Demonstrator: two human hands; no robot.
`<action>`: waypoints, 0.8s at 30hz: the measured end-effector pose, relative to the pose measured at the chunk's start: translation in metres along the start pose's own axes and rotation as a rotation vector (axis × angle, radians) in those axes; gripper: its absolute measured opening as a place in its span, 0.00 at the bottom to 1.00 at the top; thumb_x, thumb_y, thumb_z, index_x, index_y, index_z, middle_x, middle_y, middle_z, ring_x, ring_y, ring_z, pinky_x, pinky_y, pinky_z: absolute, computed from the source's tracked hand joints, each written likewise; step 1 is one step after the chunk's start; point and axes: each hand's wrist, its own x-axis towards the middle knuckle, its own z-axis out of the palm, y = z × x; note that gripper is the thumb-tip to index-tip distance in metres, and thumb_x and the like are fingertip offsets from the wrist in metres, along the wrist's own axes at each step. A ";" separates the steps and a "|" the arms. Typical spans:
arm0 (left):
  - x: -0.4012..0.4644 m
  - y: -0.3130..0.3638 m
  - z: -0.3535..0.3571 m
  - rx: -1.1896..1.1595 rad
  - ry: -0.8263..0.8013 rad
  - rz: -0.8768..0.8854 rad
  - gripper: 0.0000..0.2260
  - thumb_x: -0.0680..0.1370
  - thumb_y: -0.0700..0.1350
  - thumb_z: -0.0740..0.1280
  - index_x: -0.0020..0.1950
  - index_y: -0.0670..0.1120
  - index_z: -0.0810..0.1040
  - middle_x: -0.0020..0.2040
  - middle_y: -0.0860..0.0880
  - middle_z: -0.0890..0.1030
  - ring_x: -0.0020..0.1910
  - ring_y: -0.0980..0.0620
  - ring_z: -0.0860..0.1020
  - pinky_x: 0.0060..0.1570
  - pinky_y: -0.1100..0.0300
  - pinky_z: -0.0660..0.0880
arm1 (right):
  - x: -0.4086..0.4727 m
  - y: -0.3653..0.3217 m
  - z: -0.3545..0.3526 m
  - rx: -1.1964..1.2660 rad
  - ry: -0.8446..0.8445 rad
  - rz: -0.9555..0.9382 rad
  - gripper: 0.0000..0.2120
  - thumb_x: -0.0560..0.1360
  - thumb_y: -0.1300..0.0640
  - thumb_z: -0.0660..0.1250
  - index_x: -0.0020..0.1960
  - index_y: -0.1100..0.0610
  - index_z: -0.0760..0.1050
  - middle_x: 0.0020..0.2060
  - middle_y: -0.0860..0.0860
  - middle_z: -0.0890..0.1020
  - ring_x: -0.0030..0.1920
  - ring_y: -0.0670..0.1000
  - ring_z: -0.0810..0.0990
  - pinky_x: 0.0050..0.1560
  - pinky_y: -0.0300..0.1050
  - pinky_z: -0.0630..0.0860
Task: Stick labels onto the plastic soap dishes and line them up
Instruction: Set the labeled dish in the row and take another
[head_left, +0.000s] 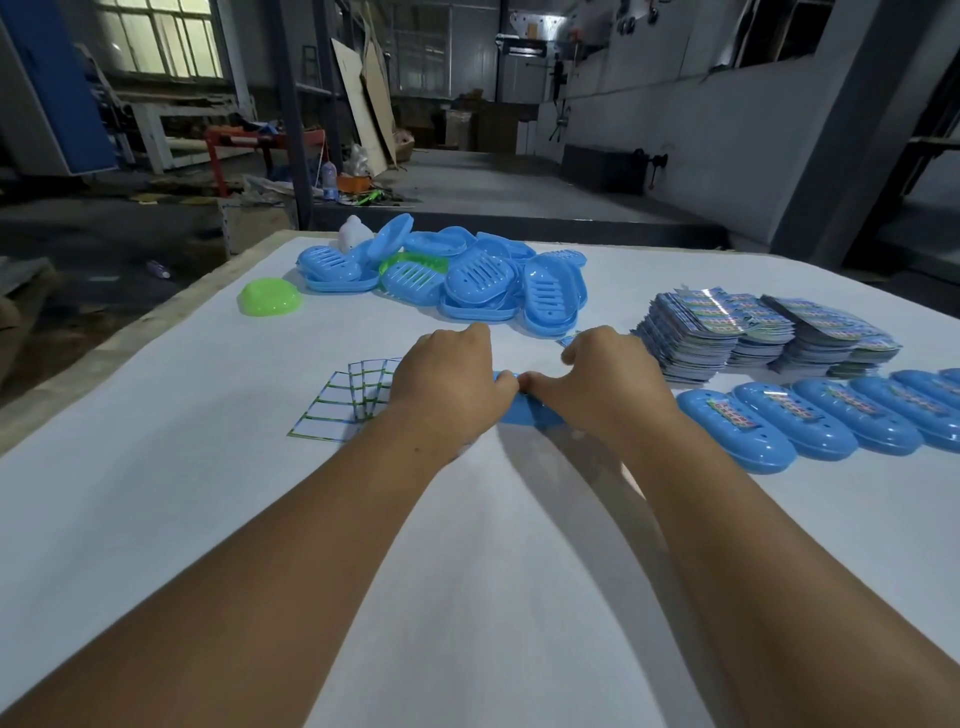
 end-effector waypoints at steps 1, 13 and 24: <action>0.000 -0.001 0.000 -0.013 -0.010 -0.014 0.15 0.77 0.60 0.65 0.52 0.48 0.72 0.46 0.48 0.78 0.48 0.46 0.75 0.43 0.54 0.71 | 0.000 0.001 0.000 0.024 -0.010 -0.014 0.28 0.70 0.37 0.74 0.56 0.60 0.79 0.49 0.53 0.83 0.52 0.55 0.81 0.51 0.49 0.79; -0.003 -0.009 0.001 -0.297 0.048 -0.099 0.08 0.82 0.47 0.55 0.53 0.49 0.72 0.44 0.48 0.79 0.45 0.43 0.76 0.43 0.50 0.72 | -0.017 -0.010 -0.005 0.053 -0.297 -0.333 0.24 0.70 0.43 0.71 0.66 0.38 0.76 0.57 0.46 0.80 0.59 0.55 0.77 0.60 0.54 0.77; -0.008 -0.011 0.002 -0.340 0.055 -0.100 0.08 0.81 0.50 0.57 0.51 0.51 0.74 0.42 0.49 0.81 0.44 0.45 0.78 0.44 0.51 0.74 | -0.015 0.041 -0.043 -0.182 -0.255 0.021 0.17 0.67 0.41 0.71 0.40 0.55 0.77 0.36 0.50 0.78 0.41 0.55 0.78 0.36 0.44 0.70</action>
